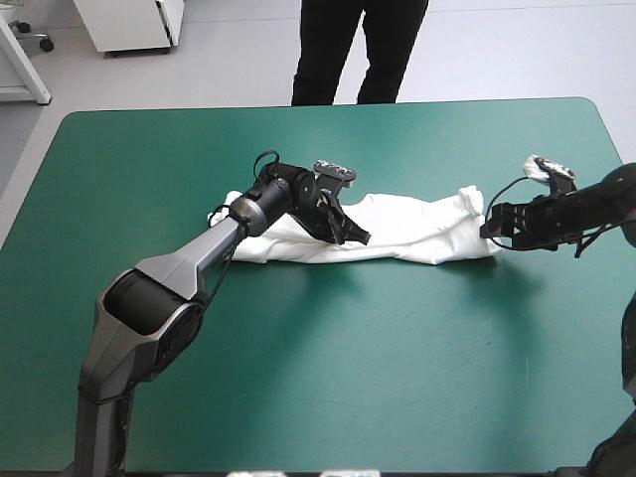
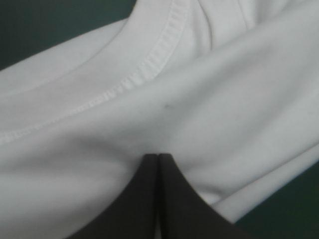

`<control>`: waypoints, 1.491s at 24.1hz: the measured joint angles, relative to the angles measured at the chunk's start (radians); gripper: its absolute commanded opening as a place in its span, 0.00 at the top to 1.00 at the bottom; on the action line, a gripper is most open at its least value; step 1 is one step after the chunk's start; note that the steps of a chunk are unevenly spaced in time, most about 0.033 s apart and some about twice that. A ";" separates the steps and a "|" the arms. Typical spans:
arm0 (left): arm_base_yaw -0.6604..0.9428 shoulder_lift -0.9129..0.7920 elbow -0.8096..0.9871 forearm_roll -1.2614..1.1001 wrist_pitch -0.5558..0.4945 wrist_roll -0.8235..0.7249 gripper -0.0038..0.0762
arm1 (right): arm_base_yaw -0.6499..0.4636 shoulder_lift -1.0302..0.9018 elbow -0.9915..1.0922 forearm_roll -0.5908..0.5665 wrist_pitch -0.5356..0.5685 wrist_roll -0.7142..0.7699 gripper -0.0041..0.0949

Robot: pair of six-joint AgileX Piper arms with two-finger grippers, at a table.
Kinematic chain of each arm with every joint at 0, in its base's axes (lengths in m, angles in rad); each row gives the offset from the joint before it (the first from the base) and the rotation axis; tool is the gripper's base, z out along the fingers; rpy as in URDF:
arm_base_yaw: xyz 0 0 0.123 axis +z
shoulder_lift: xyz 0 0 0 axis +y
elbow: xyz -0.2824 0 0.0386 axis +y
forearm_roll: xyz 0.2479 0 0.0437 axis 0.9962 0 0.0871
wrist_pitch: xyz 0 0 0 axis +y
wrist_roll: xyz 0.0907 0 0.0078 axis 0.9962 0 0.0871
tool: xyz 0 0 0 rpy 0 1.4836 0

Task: Fold the cloth

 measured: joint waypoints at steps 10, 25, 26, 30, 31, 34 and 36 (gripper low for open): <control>-0.001 0.001 -0.002 0.002 0.007 0.000 0.96 | 0.038 0.107 -0.005 0.090 -0.032 -0.050 0.37; -0.001 0.001 -0.003 0.003 0.010 0.002 0.96 | 0.039 0.130 -0.004 0.225 -0.020 -0.095 0.98; -0.001 0.001 -0.003 0.003 0.011 0.000 0.96 | 0.040 0.103 -0.003 0.252 -0.009 -0.104 0.98; -0.001 0.001 -0.003 0.003 0.015 0.000 0.96 | 0.041 -0.021 -0.003 0.281 0.011 -0.114 0.98; -0.001 0.001 -0.003 0.002 0.016 0.000 0.96 | 0.041 -0.051 -0.003 0.284 0.015 -0.116 0.98; -0.001 0.001 -0.003 0.001 0.018 0.000 0.96 | 0.041 -0.110 -0.003 0.309 0.021 -0.125 0.98; -0.001 0.001 -0.003 0.000 0.018 0.000 0.96 | 0.041 -0.122 -0.008 0.314 0.036 -0.127 0.98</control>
